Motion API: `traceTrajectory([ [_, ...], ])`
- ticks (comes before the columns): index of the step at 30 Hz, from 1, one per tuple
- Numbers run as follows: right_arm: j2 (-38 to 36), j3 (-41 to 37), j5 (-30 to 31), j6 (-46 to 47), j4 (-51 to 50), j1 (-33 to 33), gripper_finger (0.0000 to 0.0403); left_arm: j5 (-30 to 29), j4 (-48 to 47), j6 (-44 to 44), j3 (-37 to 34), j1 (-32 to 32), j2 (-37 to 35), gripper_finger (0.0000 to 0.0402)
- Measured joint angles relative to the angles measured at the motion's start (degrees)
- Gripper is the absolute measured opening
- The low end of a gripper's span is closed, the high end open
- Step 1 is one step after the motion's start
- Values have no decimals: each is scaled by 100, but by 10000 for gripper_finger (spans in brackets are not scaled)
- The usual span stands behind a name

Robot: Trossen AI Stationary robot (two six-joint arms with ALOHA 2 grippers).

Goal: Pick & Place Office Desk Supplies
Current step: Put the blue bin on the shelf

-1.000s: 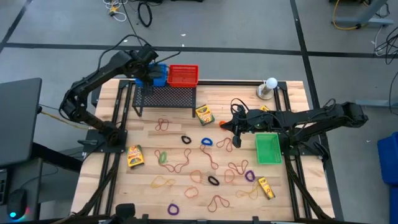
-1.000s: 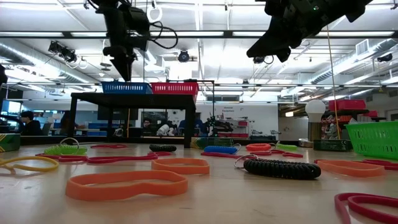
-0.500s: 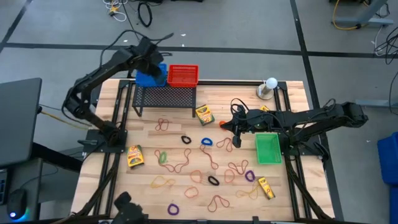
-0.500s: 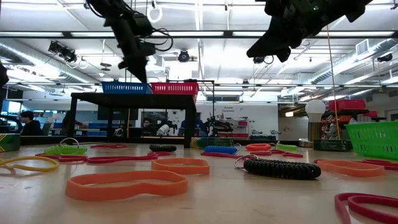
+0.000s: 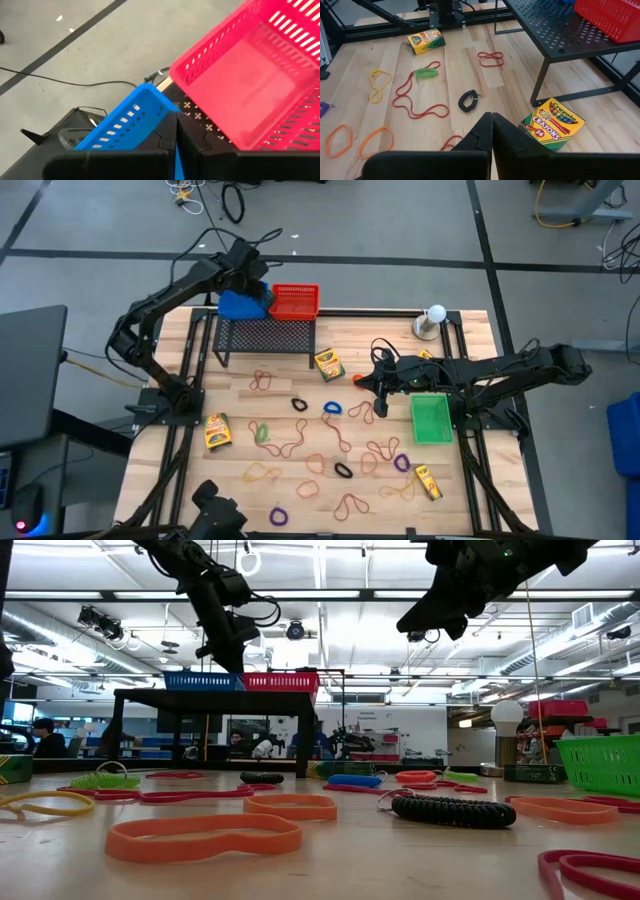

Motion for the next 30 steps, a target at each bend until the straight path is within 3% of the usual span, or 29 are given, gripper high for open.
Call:
traceTrajectory([
  [9, 0, 0, 0, 0, 2, -2, 7, 102, 11, -8, 0, 0, 0, 8],
  [14, 0, 0, 0, -2, 2, -2, 7, -444, 17, -15, 0, -36, -8, 8],
  [18, 0, 0, 0, -2, 2, -2, 7, -483, 27, -50, 0, -28, -50, 7],
  [23, 0, 0, 0, -2, 3, -2, 7, -80, 66, -206, -2, -26, 68, 7],
  [30, 0, 0, 0, -4, 2, -2, 7, -59, 131, -213, -7, -37, 188, 7],
])
